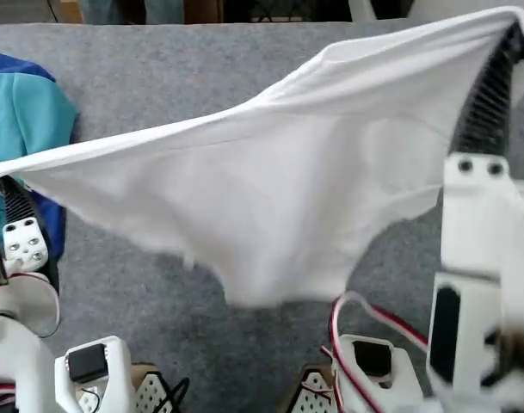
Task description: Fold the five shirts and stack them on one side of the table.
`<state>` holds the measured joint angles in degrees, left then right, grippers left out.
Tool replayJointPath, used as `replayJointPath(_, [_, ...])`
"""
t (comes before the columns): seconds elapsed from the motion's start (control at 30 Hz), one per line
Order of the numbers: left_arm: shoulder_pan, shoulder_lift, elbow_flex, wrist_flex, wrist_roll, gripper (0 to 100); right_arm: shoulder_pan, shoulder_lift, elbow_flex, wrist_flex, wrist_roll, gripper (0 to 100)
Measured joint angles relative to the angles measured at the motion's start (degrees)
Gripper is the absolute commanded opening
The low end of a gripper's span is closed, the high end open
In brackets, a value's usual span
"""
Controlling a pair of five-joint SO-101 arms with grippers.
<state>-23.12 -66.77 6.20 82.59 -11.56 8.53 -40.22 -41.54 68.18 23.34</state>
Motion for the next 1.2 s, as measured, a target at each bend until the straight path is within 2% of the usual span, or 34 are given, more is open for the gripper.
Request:
replayJointPath(0.13, [0.0, 0.0, -4.4, 3.7, 0.0, 3, 0.0, 0.1, -1.4, 0.0, 0.0, 1.4])
replayJointPath(0.37, [0.0, -0.1, -14.9, 16.8, 0.0, 3, 0.0, 0.0, -7.6, 1.5, 3.8, 1.4])
replayJointPath(0.57, [-0.1, -1.0, -15.8, 17.8, 0.0, 3, 0.0, -0.1, -10.4, 5.3, 5.6, 1.4])
replayJointPath(0.67, [0.9, -1.1, -11.2, 15.9, -0.1, 3, 0.0, 0.3, -6.2, 5.2, 5.6, 1.4])
replayJointPath(0.73, [4.3, -1.1, -5.4, 13.4, -0.1, 3, 0.0, 1.7, 0.0, 3.8, 5.6, 1.4])
replayJointPath(0.83, [9.8, -1.0, 5.5, 6.2, -0.1, 3, 0.0, 5.7, 10.2, -1.3, 5.6, 1.4])
replayJointPath(0.9, [11.2, -0.8, 14.4, -2.2, -0.1, 3, 0.0, 8.6, 17.8, -6.9, 5.6, 1.4])
replayJointPath(0.97, [11.8, -0.3, 24.7, -13.4, -0.1, 3, 0.0, 11.6, 25.7, -13.7, 5.5, 1.4])
replayJointPath(1.1, [12.0, 5.7, 43.1, -41.6, -0.1, 3, -0.1, 19.6, 38.3, -28.7, 5.5, 1.4])
replayJointPath(1.2, [12.1, 14.2, 44.6, -57.5, 0.0, 3, -0.1, 26.7, 40.0, -36.0, 5.5, 1.4])
